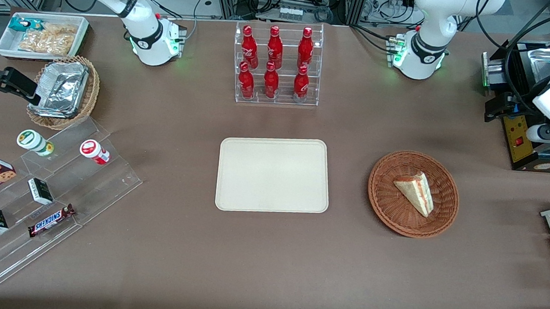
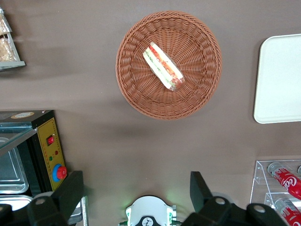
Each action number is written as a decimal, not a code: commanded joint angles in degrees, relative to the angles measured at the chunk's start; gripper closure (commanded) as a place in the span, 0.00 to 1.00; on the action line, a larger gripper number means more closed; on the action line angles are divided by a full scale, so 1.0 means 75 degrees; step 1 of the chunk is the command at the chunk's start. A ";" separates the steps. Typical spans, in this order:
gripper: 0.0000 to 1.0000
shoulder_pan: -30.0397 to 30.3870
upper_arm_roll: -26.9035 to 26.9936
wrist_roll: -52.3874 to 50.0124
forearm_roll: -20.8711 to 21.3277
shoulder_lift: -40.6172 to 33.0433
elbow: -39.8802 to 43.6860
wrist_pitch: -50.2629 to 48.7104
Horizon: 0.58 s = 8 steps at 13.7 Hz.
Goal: Place sandwich from basket to tray
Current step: 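Lower the open left gripper over the sandwich in the wicker basket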
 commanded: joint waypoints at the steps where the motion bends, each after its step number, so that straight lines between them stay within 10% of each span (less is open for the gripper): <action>1: 0.00 0.0016 -0.0012 -0.0067 0.0006 -0.0033 0.0031 -0.0110; 8: 0.00 -0.0031 -0.0035 -0.0125 -0.0017 0.0400 -0.0541 0.0567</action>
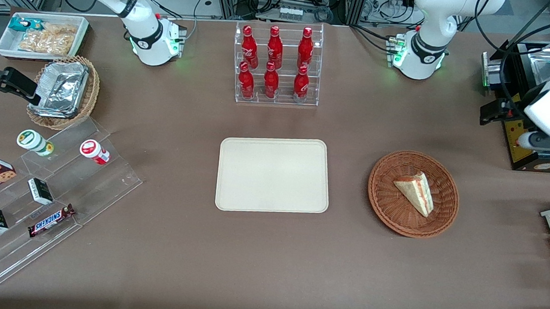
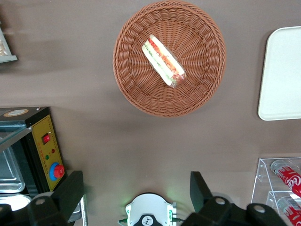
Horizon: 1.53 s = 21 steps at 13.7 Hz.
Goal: Place sandwich from basket to tray
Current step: 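Lower the open left gripper over the sandwich in the wicker basket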
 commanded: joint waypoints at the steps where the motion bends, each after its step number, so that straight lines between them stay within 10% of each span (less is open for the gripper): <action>1: 0.00 -0.0020 -0.0026 -0.0136 -0.0028 0.0121 -0.0616 0.0764; 9: 0.00 -0.0067 -0.0061 -0.0907 -0.0016 0.0063 -0.2866 0.3600; 21: 0.00 -0.0500 -0.0190 -0.6499 0.0007 0.1163 -0.4170 0.6709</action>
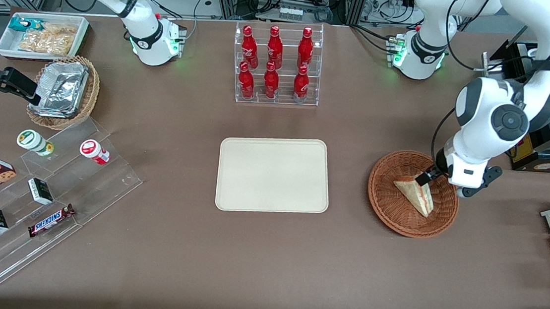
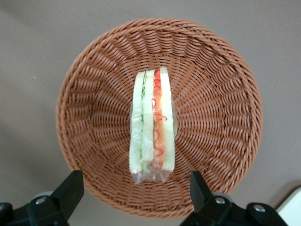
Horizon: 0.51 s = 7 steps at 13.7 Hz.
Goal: Place sandwich from basket to tray
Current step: 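Close the left gripper on the wrapped sandwich and lift it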
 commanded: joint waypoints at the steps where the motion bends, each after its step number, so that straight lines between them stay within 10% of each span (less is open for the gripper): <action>1: 0.00 -0.0107 0.0036 -0.0381 0.0004 0.0345 0.0069 0.0232; 7: 0.00 -0.0072 0.0036 -0.0451 -0.0031 0.1060 0.0233 0.0795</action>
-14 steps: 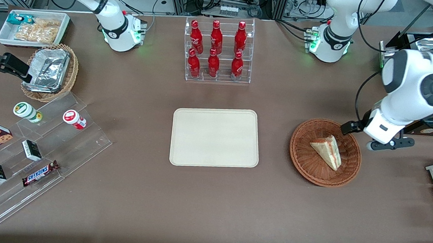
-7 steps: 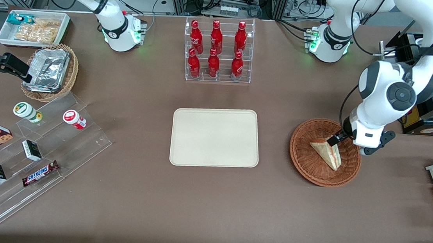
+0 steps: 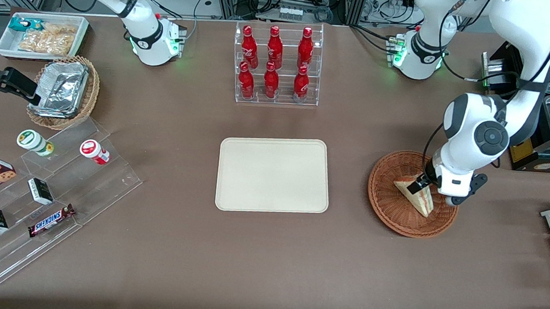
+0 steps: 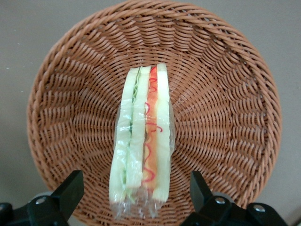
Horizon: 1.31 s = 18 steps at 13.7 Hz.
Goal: Place sandwich from basket to tray
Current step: 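Close the left gripper on the wrapped sandwich and lift it, then carry the sandwich with the left gripper over the cream tray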
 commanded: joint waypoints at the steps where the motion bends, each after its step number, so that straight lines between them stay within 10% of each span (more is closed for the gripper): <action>1: 0.00 -0.0027 0.0033 -0.0188 -0.0041 0.0302 0.0231 0.0077; 3: 0.09 -0.0027 0.0033 -0.0434 -0.0193 0.0431 0.0231 0.0135; 6: 0.79 -0.0027 0.0033 -0.0821 -0.0217 0.0490 0.0313 0.0135; 7: 0.87 -0.0027 0.0044 -0.0810 -0.0217 0.0490 0.0371 0.0066; 18: 0.91 -0.1431 -0.0038 0.0937 -0.0088 0.0535 0.1799 -0.1481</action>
